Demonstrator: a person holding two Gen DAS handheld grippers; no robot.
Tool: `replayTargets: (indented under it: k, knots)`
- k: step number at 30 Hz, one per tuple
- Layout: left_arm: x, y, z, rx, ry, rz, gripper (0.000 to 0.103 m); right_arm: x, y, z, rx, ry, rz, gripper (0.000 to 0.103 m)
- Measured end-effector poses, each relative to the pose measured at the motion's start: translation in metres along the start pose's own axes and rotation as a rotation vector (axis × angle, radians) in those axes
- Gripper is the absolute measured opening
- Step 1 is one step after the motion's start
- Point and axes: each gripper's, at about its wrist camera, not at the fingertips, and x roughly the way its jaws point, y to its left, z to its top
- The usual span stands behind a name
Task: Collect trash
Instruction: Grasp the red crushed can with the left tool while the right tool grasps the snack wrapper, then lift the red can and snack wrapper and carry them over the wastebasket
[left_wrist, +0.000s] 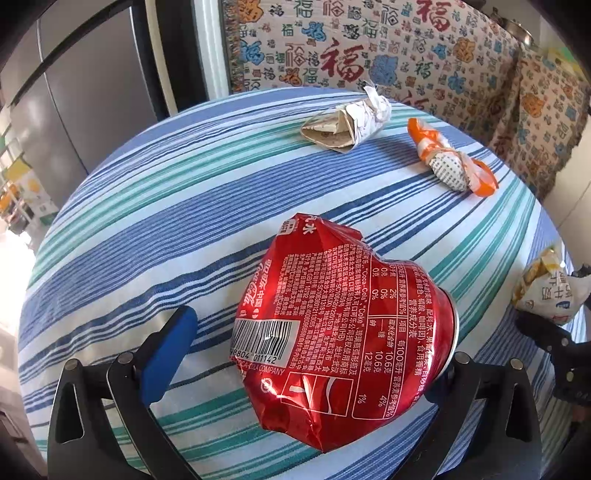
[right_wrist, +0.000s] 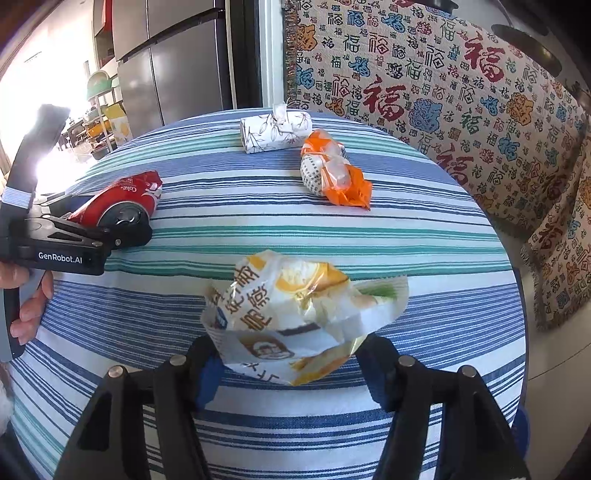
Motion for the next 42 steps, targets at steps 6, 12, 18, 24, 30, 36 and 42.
replayTargets:
  k: [6, 12, 18, 24, 30, 36, 42]
  knots:
    - [0.000, 0.000, 0.000, 0.000, 0.000, 0.000, 0.103, 0.001, 0.000, 0.000, 0.001, 0.000, 0.001, 0.065]
    - [0.000, 0.000, 0.000, 0.000, 0.000, 0.001, 0.103, 0.002, -0.001, 0.001, 0.001, 0.000, 0.006, 0.066]
    - [-0.001, 0.002, 0.000, 0.104, 0.016, -0.070, 0.103, 0.003, -0.018, -0.005, -0.024, 0.025, 0.039, 0.085]
    - [0.003, -0.004, 0.004, 0.117, 0.004, -0.085, 0.103, 0.001, -0.021, -0.009, -0.052, 0.009, 0.057, 0.085]
    - [0.001, -0.010, 0.007, 0.119, -0.045, -0.078, 0.080, 0.003, -0.018, 0.003, -0.057, 0.013, 0.046, 0.036]
    - [-0.007, -0.008, 0.004, 0.085, -0.070, -0.089, 0.072, -0.011, -0.028, 0.004, 0.000, 0.012, 0.068, 0.032]
    - [-0.026, -0.032, 0.002, 0.107, -0.093, -0.151, 0.068, -0.044, -0.043, 0.004, 0.032, -0.035, 0.068, 0.032]
